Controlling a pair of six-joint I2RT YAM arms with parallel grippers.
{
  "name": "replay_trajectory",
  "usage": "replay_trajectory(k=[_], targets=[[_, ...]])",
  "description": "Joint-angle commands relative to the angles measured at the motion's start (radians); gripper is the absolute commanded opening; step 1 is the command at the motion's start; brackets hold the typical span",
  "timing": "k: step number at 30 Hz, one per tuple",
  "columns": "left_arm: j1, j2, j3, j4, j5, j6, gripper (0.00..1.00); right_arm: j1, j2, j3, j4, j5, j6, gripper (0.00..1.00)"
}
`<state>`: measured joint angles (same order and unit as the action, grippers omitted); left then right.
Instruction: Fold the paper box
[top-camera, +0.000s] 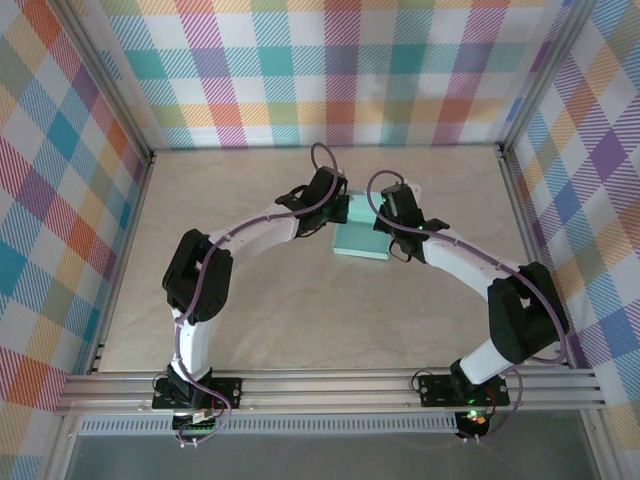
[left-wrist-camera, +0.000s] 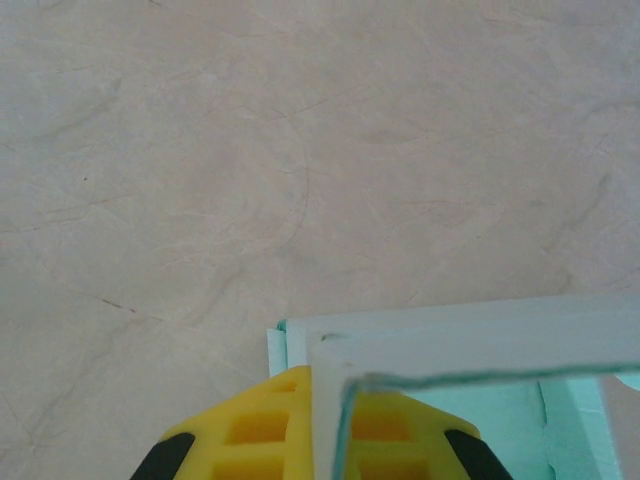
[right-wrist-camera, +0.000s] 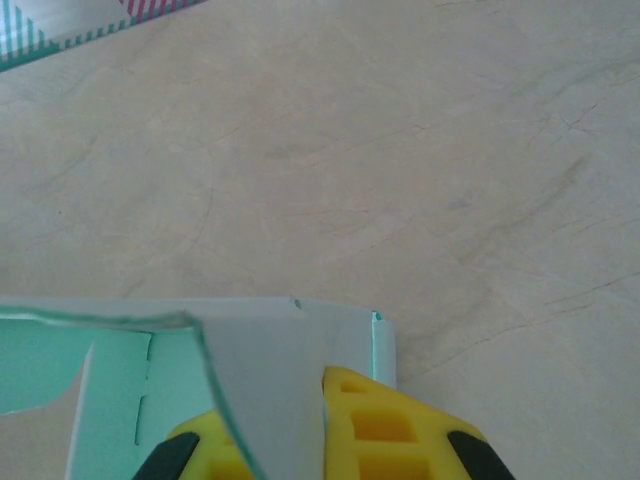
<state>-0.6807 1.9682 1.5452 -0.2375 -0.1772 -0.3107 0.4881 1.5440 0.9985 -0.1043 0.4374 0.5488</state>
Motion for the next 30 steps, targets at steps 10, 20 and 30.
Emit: replay_trajectory(k=[10, 20, 30], targets=[[-0.037, -0.08, -0.173, 0.223, -0.157, -0.062, 0.0, 0.022, 0.017, -0.112, 0.208, 0.039, 0.058, 0.0], [-0.064, -0.107, -0.27, 0.32, -0.209, -0.046, 0.0, 0.032, -0.02, -0.188, 0.248, 0.05, 0.064, 0.0], [-0.103, -0.142, -0.437, 0.464, -0.296, -0.069, 0.0, 0.047, -0.062, -0.284, 0.279, 0.074, 0.075, 0.0]])
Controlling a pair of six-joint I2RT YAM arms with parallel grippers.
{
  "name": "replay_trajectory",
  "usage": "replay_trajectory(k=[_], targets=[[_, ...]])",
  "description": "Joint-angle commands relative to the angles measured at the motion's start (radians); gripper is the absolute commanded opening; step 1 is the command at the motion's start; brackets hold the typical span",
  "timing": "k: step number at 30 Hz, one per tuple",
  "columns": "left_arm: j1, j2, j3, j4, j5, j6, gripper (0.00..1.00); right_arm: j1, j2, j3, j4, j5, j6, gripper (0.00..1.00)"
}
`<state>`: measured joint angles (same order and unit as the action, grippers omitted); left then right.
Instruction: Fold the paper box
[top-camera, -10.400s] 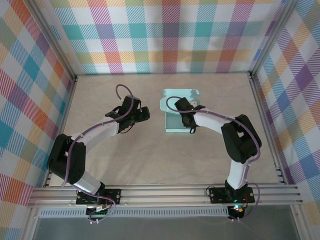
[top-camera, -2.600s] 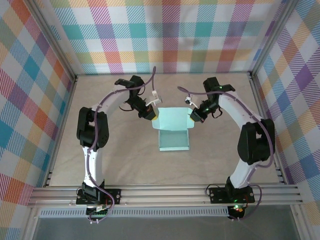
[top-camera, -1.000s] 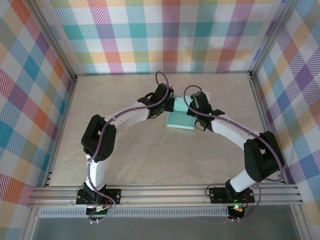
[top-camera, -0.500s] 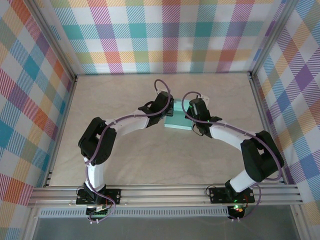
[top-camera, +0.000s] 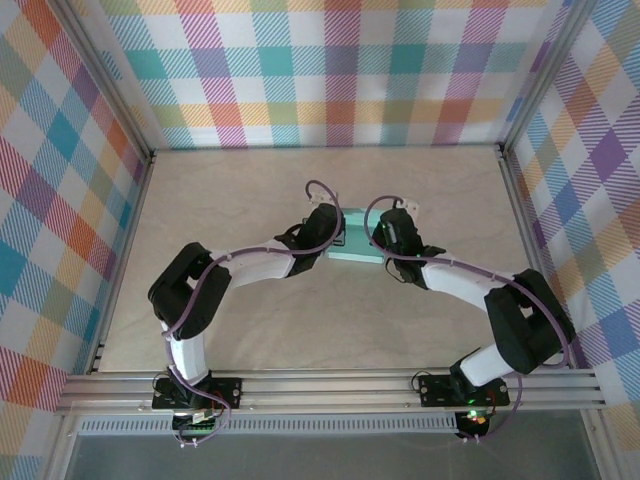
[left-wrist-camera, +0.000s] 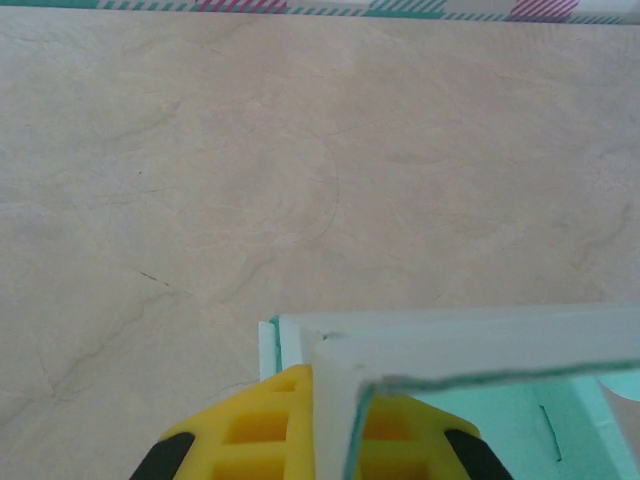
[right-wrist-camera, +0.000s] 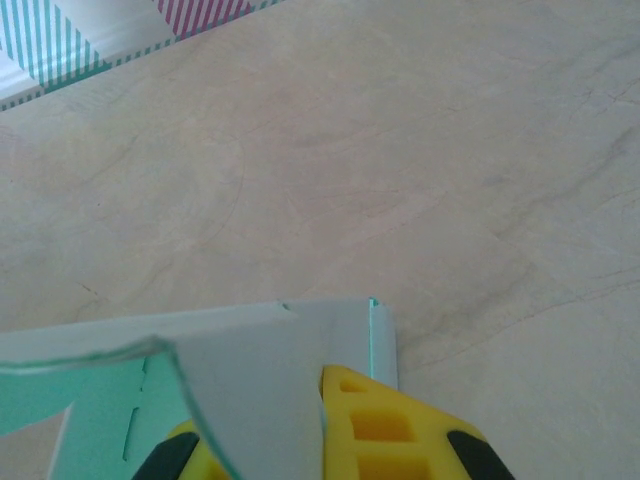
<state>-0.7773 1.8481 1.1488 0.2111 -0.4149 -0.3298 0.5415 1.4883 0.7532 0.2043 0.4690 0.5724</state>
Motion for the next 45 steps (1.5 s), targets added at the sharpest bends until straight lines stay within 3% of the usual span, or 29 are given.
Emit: replay_trajectory(k=[1, 9, 19, 24, 27, 31, 34, 38, 41, 45], targets=[[-0.012, -0.019, -0.049, 0.028, -0.065, -0.044, 0.0, -0.002, -0.006, -0.048, -0.023, 0.042, 0.053, 0.0], [-0.047, -0.006, -0.129, 0.135, -0.102, -0.035, 0.0, 0.043, -0.002, -0.092, 0.0, 0.079, 0.072, 0.0], [-0.097, 0.0, -0.255, 0.32, -0.163, -0.009, 0.0, 0.094, -0.016, -0.23, 0.192, 0.126, 0.028, 0.0], [-0.1, 0.013, -0.263, 0.326, -0.162, -0.009, 0.0, 0.095, -0.036, -0.251, 0.232, 0.111, 0.001, 0.03], [-0.102, 0.014, -0.256, 0.318, -0.164, -0.006, 0.0, 0.095, -0.067, -0.254, 0.237, 0.096, -0.027, 0.16], [-0.102, 0.022, -0.233, 0.275, -0.182, -0.002, 0.0, 0.095, -0.135, -0.264, 0.239, 0.052, -0.093, 0.55], [-0.103, 0.025, -0.229, 0.267, -0.185, 0.0, 0.0, 0.095, -0.216, -0.282, 0.217, 0.014, -0.15, 0.72], [-0.103, 0.026, -0.224, 0.262, -0.188, 0.012, 0.0, 0.094, -0.376, -0.276, 0.112, -0.022, -0.22, 0.83], [-0.106, 0.027, -0.218, 0.262, -0.18, 0.029, 0.0, 0.068, -0.479, -0.244, 0.025, -0.022, -0.212, 0.85], [-0.115, 0.026, -0.213, 0.262, -0.168, 0.065, 0.0, -0.063, -0.426, -0.09, -0.184, -0.204, -0.071, 0.88]])
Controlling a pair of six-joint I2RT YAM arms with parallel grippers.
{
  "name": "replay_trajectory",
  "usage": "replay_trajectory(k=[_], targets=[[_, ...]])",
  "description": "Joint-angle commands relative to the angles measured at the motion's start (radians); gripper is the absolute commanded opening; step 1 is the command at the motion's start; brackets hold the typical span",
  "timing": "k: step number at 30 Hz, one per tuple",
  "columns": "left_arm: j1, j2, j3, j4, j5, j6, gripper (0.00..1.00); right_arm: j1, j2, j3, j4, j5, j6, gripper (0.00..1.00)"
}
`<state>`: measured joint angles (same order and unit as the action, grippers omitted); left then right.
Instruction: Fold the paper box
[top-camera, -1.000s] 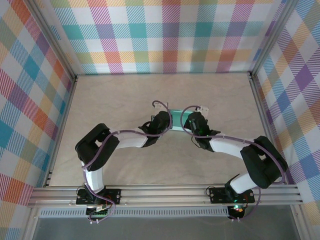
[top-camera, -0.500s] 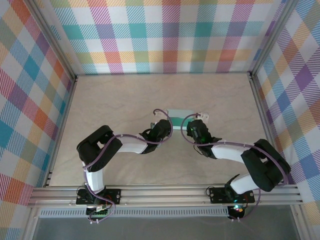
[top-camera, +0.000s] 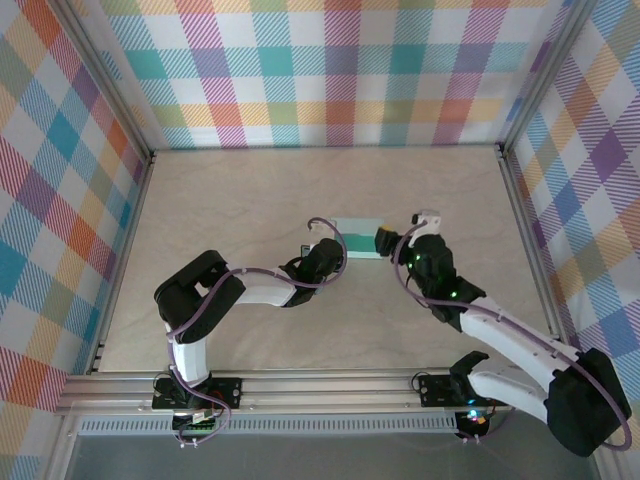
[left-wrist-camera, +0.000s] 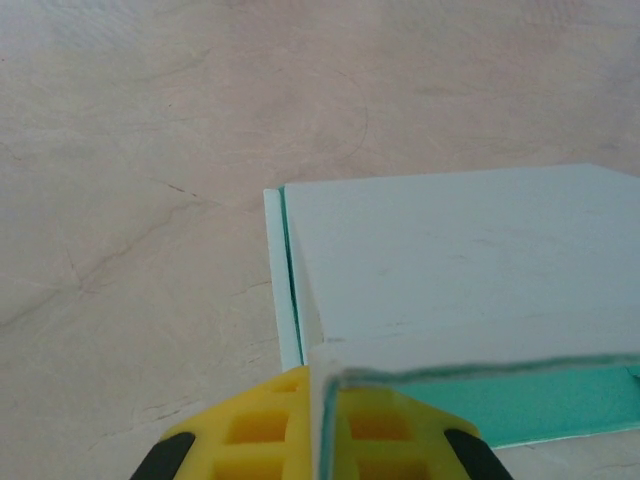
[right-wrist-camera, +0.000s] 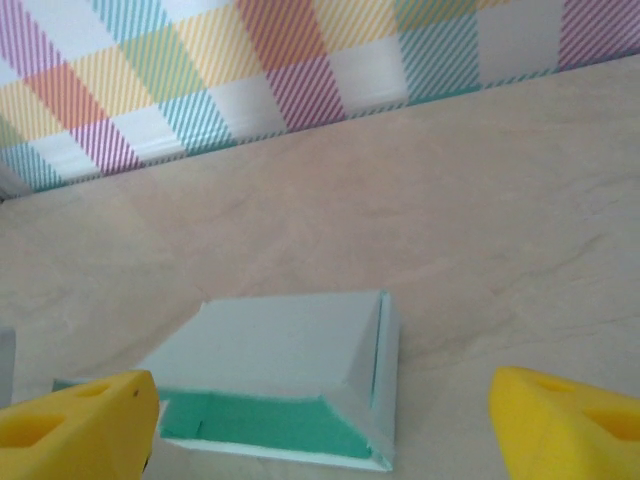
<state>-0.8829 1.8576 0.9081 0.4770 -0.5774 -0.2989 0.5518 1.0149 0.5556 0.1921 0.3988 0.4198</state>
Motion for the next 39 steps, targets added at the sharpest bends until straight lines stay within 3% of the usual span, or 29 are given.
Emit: replay_trajectory(k=[1, 4, 11, 18, 22, 25, 30, 31, 36, 39], targets=[[-0.011, 0.016, 0.031, -0.006, -0.002, 0.038, 0.0, -0.114, 0.095, 0.162, -0.225, -0.23, 0.117, 0.88], [-0.015, 0.017, 0.035, -0.006, 0.002, 0.041, 0.02, -0.168, 0.251, 0.297, -0.33, -0.393, 0.174, 0.88], [-0.018, 0.01, 0.035, -0.027, 0.002, 0.046, 0.09, -0.215, 0.509, 0.434, -0.347, -0.512, 0.218, 0.87], [-0.024, -0.032, 0.017, -0.043, 0.032, 0.081, 0.18, -0.244, 0.613, 0.449, -0.289, -0.606, 0.271, 0.86], [-0.037, -0.075, -0.022, -0.024, 0.051, 0.102, 0.56, -0.244, 0.633, 0.449, -0.284, -0.598, 0.286, 0.86], [-0.042, -0.106, -0.048, -0.028, 0.085, 0.098, 0.72, -0.245, 0.643, 0.456, -0.288, -0.588, 0.278, 0.86], [-0.059, -0.193, -0.174, 0.054, 0.199, 0.131, 0.87, -0.249, 0.663, 0.478, -0.303, -0.581, 0.257, 0.87], [-0.062, -0.223, -0.213, 0.086, 0.241, 0.144, 0.96, -0.25, 0.668, 0.482, -0.305, -0.581, 0.253, 0.87], [-0.062, -0.382, -0.263, 0.049, 0.404, 0.132, 1.0, -0.263, 0.691, 0.486, -0.295, -0.596, 0.232, 0.87], [-0.052, -0.452, -0.209, -0.048, 0.401, 0.09, 1.0, -0.263, 0.702, 0.475, -0.281, -0.59, 0.216, 0.87]])
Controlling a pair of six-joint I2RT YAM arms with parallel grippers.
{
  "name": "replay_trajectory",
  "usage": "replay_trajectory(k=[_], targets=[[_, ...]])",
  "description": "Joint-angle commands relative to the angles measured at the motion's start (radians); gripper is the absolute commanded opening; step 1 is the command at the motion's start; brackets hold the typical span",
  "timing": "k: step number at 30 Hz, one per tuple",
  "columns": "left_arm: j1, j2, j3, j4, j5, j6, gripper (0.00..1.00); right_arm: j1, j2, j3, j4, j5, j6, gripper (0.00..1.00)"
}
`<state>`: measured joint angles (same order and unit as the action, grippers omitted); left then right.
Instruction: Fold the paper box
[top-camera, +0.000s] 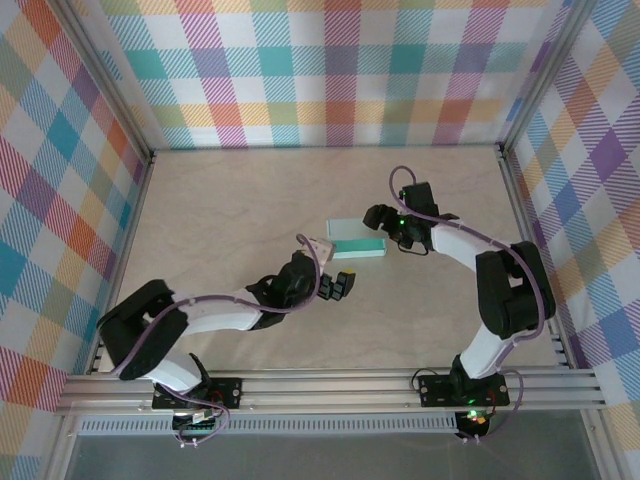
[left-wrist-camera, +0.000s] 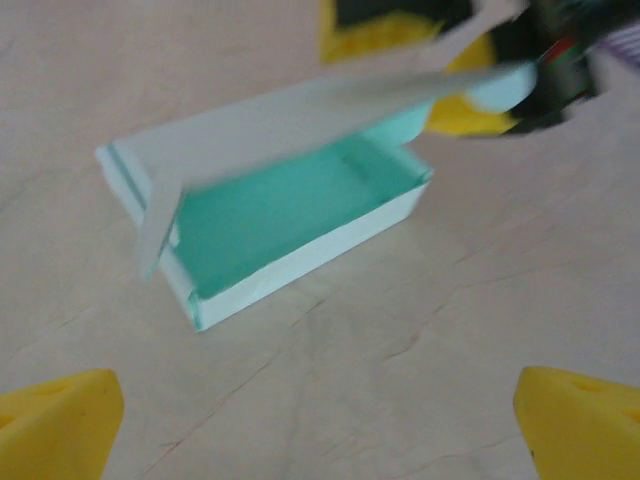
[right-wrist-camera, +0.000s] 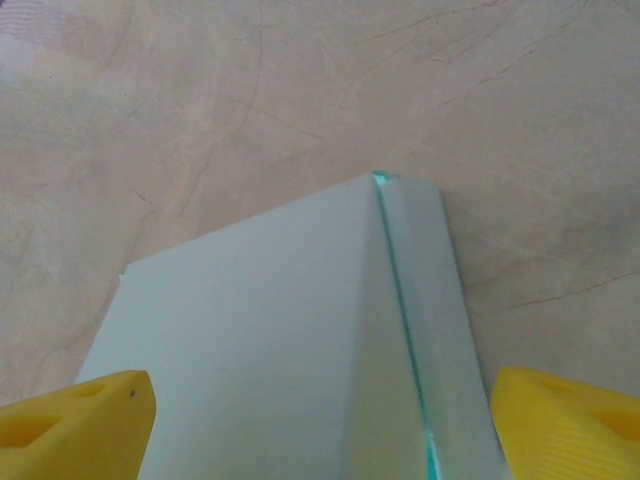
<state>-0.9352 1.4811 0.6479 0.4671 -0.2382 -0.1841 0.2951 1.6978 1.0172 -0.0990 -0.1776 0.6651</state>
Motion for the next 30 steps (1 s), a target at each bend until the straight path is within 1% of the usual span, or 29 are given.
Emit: replay_trajectory(k=[1, 4, 7, 10, 12, 14, 16, 19, 22, 23, 24, 28, 30], targets=[[0.014, -0.087, 0.083, -0.09, 0.047, -0.059, 1.0, -0.007, 0.023, 0.007, 0.015, -0.009, -0.037, 0.87], [0.082, -0.096, 0.148, -0.142, 0.112, -0.161, 1.0, -0.007, 0.026, -0.016, 0.044, -0.023, -0.086, 0.86], [0.159, -0.046, 0.218, -0.223, 0.138, -0.283, 1.0, -0.007, 0.021, -0.041, 0.066, -0.033, -0.153, 0.82], [0.234, 0.039, 0.272, -0.276, 0.191, -0.366, 0.92, -0.007, 0.023, -0.059, 0.064, -0.019, -0.2, 0.8], [0.272, 0.098, 0.297, -0.281, 0.256, -0.397, 0.88, -0.007, 0.031, -0.065, 0.058, -0.008, -0.221, 0.78], [0.291, 0.15, 0.319, -0.28, 0.282, -0.416, 0.84, -0.007, 0.042, -0.07, 0.054, 0.0, -0.234, 0.77], [0.3, 0.204, 0.362, -0.315, 0.302, -0.415, 0.83, -0.007, 0.053, -0.075, 0.054, 0.015, -0.235, 0.75], [0.306, 0.295, 0.42, -0.361, 0.316, -0.399, 0.85, -0.005, 0.076, -0.078, 0.055, 0.033, -0.233, 0.67], [0.321, 0.362, 0.441, -0.355, 0.338, -0.404, 0.84, -0.002, 0.088, -0.08, 0.054, 0.039, -0.232, 0.57], [0.325, 0.378, 0.443, -0.35, 0.346, -0.411, 0.83, -0.002, 0.088, -0.08, 0.052, 0.043, -0.235, 0.54], [0.328, 0.389, 0.445, -0.347, 0.351, -0.414, 0.8, -0.002, 0.084, -0.081, 0.051, 0.045, -0.237, 0.54], [0.338, 0.414, 0.434, -0.333, 0.363, -0.425, 0.65, -0.002, 0.063, -0.083, 0.043, 0.051, -0.246, 0.52], [0.346, 0.419, 0.425, -0.32, 0.376, -0.433, 0.62, -0.002, 0.055, -0.083, 0.05, 0.033, -0.241, 0.53]])
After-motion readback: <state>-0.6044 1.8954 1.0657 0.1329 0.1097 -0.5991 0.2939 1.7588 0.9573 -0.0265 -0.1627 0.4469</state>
